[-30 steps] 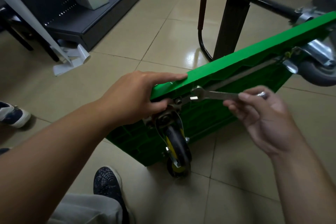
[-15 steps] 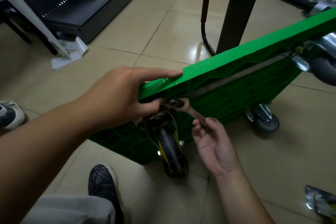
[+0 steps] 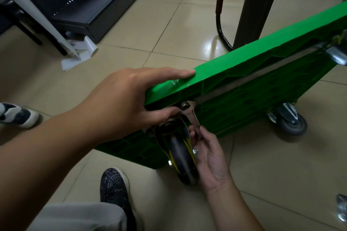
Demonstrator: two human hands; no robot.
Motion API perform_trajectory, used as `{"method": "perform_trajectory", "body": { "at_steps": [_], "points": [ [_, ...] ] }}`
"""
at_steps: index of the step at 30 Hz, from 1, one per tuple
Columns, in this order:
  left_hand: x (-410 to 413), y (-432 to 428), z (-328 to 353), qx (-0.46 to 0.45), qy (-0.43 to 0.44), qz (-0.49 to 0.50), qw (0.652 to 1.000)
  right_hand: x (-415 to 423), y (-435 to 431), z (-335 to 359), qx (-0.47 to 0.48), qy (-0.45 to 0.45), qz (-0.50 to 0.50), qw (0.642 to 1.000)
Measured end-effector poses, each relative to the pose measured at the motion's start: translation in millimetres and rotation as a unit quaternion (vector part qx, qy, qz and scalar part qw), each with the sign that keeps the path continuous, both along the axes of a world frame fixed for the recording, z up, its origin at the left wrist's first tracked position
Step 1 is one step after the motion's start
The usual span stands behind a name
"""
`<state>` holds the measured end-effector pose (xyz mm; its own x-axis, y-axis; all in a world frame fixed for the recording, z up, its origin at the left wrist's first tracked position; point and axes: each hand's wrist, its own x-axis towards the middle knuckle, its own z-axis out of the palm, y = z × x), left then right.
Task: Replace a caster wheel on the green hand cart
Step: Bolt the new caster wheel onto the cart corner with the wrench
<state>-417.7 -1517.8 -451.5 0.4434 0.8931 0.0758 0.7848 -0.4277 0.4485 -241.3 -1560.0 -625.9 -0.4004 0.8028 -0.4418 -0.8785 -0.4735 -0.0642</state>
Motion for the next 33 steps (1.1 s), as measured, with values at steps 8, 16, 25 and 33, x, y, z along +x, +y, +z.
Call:
{"method": "perform_trajectory", "body": {
  "at_steps": [8, 16, 25, 33],
  "points": [
    [0, 0, 1, 0.007, 0.007, -0.01, 1.0, 35, 23, 10, 0.09, -0.117, -0.05, 0.988],
    [1, -3, 2, 0.002, 0.003, -0.001, 1.0, 93, 40, 126, 0.385, -0.534, -0.027, 0.752],
    [2, -3, 3, 0.005, 0.008, -0.006, 1.0, 106, 34, 151, 0.385, -0.539, -0.063, 0.747],
    [2, -2, 3, -0.004, 0.005, -0.007, 1.0, 78, 21, 38, 0.147, -0.258, -0.035, 0.954]
  ]
}}
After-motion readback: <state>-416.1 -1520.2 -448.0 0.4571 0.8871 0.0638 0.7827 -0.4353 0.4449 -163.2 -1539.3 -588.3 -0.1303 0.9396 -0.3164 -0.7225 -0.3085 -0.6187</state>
